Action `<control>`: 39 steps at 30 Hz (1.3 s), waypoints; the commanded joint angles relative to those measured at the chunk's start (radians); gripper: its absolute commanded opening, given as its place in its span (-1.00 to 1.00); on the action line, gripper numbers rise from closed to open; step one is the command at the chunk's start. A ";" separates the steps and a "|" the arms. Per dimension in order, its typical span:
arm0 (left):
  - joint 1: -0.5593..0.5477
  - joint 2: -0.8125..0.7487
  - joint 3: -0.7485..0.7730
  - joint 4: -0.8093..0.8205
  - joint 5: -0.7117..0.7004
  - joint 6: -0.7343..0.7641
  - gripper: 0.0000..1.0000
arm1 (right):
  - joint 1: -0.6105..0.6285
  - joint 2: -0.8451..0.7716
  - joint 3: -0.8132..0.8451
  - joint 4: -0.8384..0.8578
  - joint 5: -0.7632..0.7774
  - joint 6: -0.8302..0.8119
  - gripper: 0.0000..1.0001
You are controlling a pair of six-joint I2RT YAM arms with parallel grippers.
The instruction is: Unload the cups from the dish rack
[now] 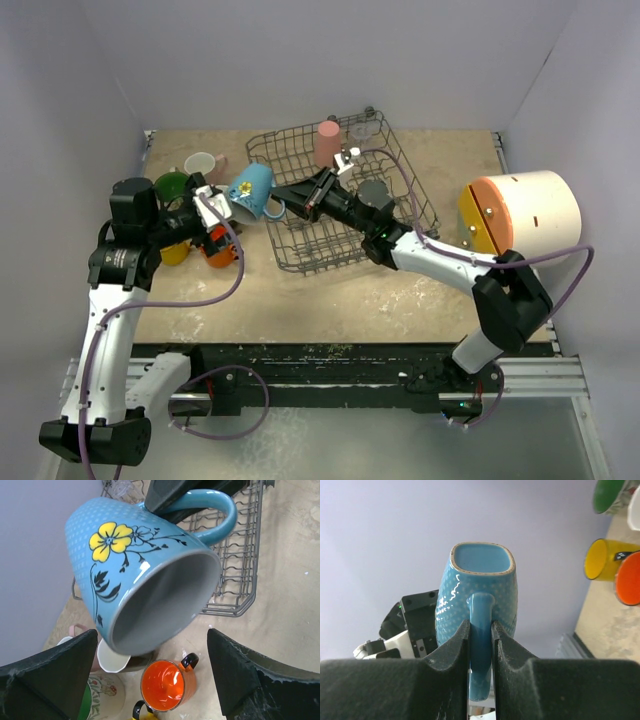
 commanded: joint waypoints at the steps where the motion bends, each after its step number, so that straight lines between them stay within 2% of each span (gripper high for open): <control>1: 0.001 -0.024 0.004 0.064 0.035 0.005 0.81 | 0.035 0.018 0.007 0.254 -0.017 0.124 -1.00; 11: 0.001 -0.061 0.021 0.053 0.050 -0.022 0.71 | 0.060 -0.005 -0.056 0.256 0.013 0.119 -1.00; 15: 0.001 -0.060 0.025 0.064 0.030 -0.030 0.57 | 0.073 -0.011 -0.052 0.261 0.018 0.126 -1.00; 19: 0.001 -0.056 0.021 0.094 0.021 -0.057 0.34 | 0.107 -0.010 -0.059 0.289 0.037 0.155 -1.00; 22: 0.001 -0.061 0.015 0.111 0.024 -0.074 0.15 | 0.135 0.001 -0.089 0.382 0.070 0.218 -1.00; 30: 0.001 -0.075 -0.011 0.142 -0.002 -0.084 -0.78 | 0.166 0.053 -0.098 0.464 0.079 0.282 -1.00; 32: 0.001 -0.068 -0.011 0.126 -0.019 -0.078 -1.00 | 0.165 0.051 -0.105 0.427 0.047 0.280 -0.65; 34: 0.001 -0.055 -0.005 0.086 -0.025 -0.056 -1.00 | 0.143 0.025 -0.130 0.378 0.028 0.260 -0.13; 36: 0.001 -0.027 0.013 0.018 -0.027 -0.021 -1.00 | 0.095 -0.024 -0.167 0.277 0.018 0.178 0.24; 39: 0.001 0.060 0.071 -0.174 0.002 0.080 -1.00 | -0.010 -0.119 -0.177 -0.018 0.012 -0.007 0.55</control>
